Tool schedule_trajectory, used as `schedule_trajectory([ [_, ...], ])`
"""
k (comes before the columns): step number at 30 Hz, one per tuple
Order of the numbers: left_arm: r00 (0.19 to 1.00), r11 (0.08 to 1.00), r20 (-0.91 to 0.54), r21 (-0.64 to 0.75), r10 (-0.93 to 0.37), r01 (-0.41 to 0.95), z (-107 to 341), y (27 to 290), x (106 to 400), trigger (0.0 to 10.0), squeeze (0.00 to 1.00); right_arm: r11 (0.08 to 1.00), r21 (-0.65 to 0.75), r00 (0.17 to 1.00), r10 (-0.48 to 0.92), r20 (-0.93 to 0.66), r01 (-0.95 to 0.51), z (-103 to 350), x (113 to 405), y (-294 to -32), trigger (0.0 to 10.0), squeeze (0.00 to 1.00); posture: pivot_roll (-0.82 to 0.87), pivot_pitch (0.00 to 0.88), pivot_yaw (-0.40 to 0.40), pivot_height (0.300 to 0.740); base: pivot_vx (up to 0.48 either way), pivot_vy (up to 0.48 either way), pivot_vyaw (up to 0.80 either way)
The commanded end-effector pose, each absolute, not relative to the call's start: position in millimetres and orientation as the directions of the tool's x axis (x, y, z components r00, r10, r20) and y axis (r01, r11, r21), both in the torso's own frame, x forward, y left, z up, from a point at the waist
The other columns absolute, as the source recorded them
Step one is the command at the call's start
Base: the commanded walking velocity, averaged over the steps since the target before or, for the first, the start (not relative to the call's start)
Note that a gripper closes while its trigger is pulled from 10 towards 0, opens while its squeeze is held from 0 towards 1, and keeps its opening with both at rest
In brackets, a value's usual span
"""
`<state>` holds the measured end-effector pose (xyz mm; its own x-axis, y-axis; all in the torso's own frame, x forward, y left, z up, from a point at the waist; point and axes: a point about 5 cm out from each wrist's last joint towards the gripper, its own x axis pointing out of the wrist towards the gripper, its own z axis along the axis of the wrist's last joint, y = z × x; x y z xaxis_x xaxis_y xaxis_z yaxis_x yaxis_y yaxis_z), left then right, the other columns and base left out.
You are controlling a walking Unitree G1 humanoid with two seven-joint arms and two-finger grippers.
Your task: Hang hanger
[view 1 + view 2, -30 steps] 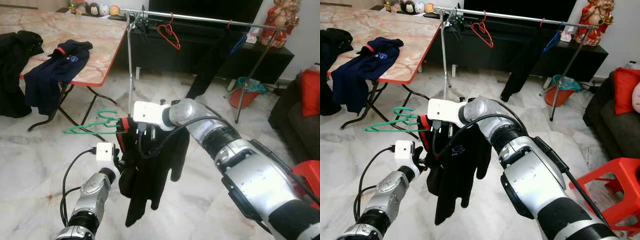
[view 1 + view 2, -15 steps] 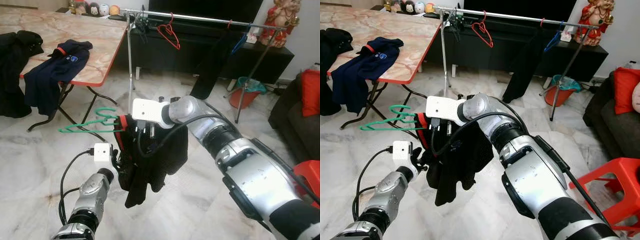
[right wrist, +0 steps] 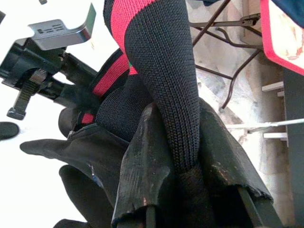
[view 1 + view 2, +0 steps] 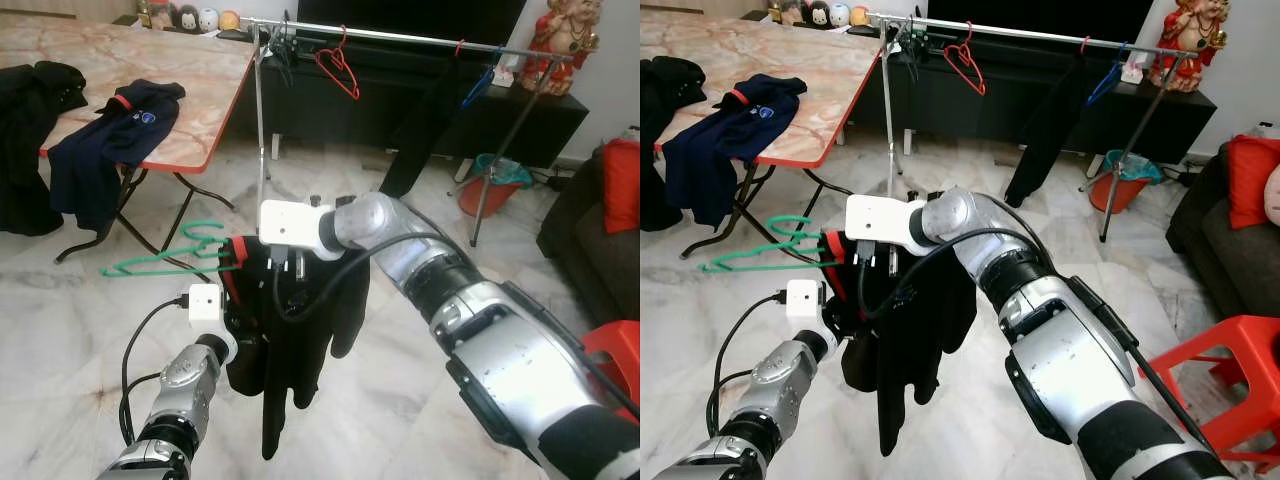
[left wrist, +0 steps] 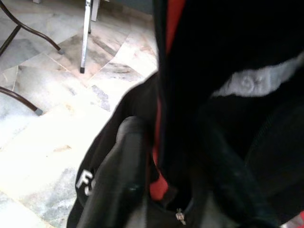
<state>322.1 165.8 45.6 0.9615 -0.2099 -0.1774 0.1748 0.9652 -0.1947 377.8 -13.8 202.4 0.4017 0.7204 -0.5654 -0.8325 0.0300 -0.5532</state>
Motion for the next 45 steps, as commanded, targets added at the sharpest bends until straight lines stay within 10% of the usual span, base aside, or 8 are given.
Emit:
schedule_trajectory([
  [1, 0.962, 0.964, -0.171, -0.195, -0.213, 0.179, 48, 163, 325, 0.0, 0.00, 0.028, -0.579, 0.409, 0.736, -0.539, -0.815, 213, 378, -13, 0.0, 0.00, 0.13, 0.000, -0.141, 0.740, 0.000, 0.000, 0.00],
  [35, 0.973, 0.980, -0.209, -0.191, -0.098, 0.058, 39, 183, 316, 0.0, 0.00, 0.108, -0.592, 0.506, 0.652, -0.564, -0.799, 189, 384, -40, 0.0, 0.00, 0.13, 0.000, -0.126, 0.740, 0.000, 0.000, 0.00],
  [45, 0.959, 0.994, -0.278, -0.105, -0.058, 0.029, 28, 192, 307, 0.0, 0.00, 0.417, -0.547, 0.663, 0.638, -0.393, -0.726, 197, 396, -68, 0.0, 0.00, 0.13, 0.000, -0.115, 0.740, 0.000, 0.000, 0.00],
])
